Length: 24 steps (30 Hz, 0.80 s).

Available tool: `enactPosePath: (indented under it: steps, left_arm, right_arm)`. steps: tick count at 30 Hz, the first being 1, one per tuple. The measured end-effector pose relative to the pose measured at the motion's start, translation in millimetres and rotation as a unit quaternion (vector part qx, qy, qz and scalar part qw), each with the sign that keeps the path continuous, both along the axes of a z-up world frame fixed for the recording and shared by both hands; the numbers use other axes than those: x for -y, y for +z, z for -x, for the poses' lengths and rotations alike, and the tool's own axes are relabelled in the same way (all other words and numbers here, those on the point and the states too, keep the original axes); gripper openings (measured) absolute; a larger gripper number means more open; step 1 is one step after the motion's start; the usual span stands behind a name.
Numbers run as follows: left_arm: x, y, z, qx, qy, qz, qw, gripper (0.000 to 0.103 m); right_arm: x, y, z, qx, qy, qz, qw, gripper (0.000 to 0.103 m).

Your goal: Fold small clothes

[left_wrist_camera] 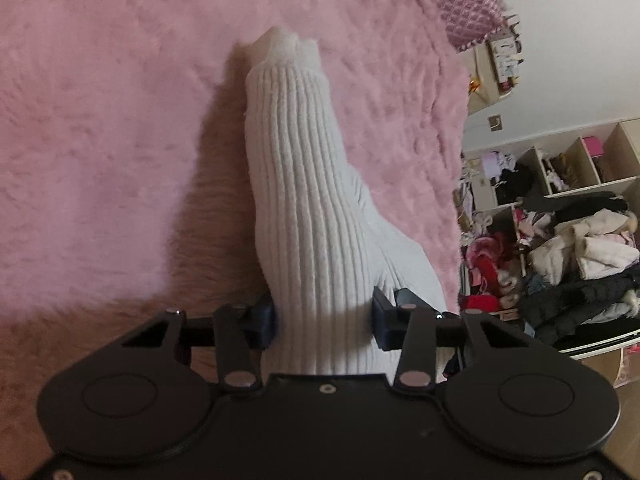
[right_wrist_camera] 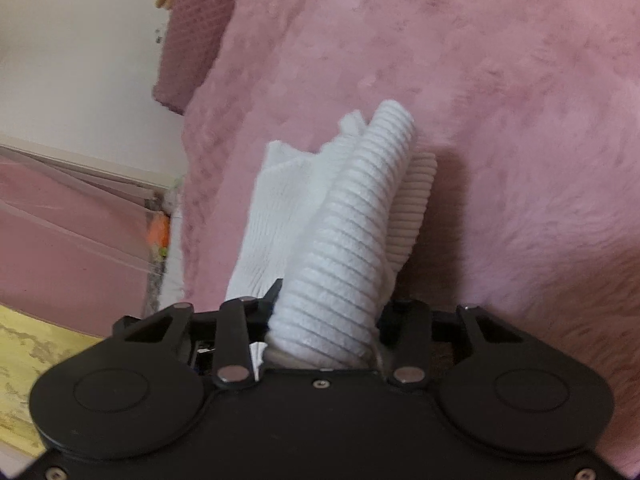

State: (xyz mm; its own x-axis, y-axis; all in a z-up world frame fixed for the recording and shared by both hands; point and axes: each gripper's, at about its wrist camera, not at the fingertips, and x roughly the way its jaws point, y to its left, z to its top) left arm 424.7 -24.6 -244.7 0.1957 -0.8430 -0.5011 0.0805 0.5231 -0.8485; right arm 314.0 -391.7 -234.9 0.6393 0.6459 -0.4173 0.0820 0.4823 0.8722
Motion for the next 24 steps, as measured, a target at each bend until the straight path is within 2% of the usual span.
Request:
enactPosePath:
  steps: [7,12,16,20,22,24]
  left_arm:
    - [-45.5,42.9,21.1,0.038,0.021,0.014,0.9990,0.044]
    - [-95.1,54.3,59.0,0.042,0.040,0.005,0.9983,0.044]
    - [-128.9,39.5,87.9,0.026,0.051,-0.007,0.9983,0.045]
    - [-143.3,5.1,109.9,-0.005,0.053,-0.031,0.9981,0.045]
    - [-145.7,-10.2,118.8,-0.010,0.049,-0.046,0.9977,0.045]
    - [-149.2,-21.6,125.0,-0.015,0.048,-0.041,0.9979,0.046]
  right_arm:
    - [-36.9,40.9,4.9,0.044,0.037,0.004,0.998,0.041]
    - [-75.4,48.7,22.2,0.054,0.072,0.009,0.996,0.041]
    - [-107.9,32.5,45.9,0.043,0.089,0.019,0.995,0.041]
    - [-127.0,0.9,65.6,0.011,0.090,0.030,0.995,0.041]
    - [-129.6,-14.7,75.6,0.000,0.084,0.035,0.996,0.041]
    - [-126.4,-25.2,82.2,-0.002,0.072,0.023,0.997,0.040]
